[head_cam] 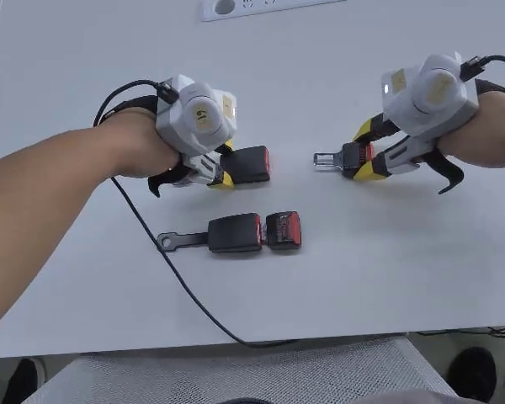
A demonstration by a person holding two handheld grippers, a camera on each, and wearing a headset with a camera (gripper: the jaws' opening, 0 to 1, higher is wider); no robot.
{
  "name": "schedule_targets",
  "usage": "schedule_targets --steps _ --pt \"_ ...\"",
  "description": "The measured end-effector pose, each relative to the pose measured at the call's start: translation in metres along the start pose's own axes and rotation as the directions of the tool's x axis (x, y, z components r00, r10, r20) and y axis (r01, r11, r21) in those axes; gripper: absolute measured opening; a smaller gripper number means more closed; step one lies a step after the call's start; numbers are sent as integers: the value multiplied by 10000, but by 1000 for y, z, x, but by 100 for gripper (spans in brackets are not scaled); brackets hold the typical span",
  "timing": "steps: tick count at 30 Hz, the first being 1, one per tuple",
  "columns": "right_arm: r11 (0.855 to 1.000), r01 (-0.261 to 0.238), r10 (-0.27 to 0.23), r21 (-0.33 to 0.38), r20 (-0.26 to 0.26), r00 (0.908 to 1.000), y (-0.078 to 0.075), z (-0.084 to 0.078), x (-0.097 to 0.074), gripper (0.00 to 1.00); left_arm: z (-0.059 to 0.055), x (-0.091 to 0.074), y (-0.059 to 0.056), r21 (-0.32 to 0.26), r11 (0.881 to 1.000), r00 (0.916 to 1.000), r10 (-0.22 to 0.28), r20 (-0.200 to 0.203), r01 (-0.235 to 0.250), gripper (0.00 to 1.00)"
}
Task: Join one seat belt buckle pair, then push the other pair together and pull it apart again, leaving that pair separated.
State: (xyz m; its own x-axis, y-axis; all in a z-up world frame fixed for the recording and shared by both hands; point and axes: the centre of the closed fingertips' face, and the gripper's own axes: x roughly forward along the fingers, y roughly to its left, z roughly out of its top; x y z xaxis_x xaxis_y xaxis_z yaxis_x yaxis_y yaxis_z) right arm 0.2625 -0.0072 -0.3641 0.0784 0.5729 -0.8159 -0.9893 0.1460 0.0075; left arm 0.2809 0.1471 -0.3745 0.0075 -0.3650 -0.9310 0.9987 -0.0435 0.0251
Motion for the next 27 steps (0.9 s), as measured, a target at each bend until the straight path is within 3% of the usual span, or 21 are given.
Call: schedule_targets --steps 16,27 --pt "9999 69 -66 -89 375 9993 0 43 33 32 -1 1 -1 17 10000 10000 -8 5 8 30" --pt "9998 32 -28 -196 195 9998 0 48 38 32 -3 2 -2 -19 10000 10000 25 34 -25 31"
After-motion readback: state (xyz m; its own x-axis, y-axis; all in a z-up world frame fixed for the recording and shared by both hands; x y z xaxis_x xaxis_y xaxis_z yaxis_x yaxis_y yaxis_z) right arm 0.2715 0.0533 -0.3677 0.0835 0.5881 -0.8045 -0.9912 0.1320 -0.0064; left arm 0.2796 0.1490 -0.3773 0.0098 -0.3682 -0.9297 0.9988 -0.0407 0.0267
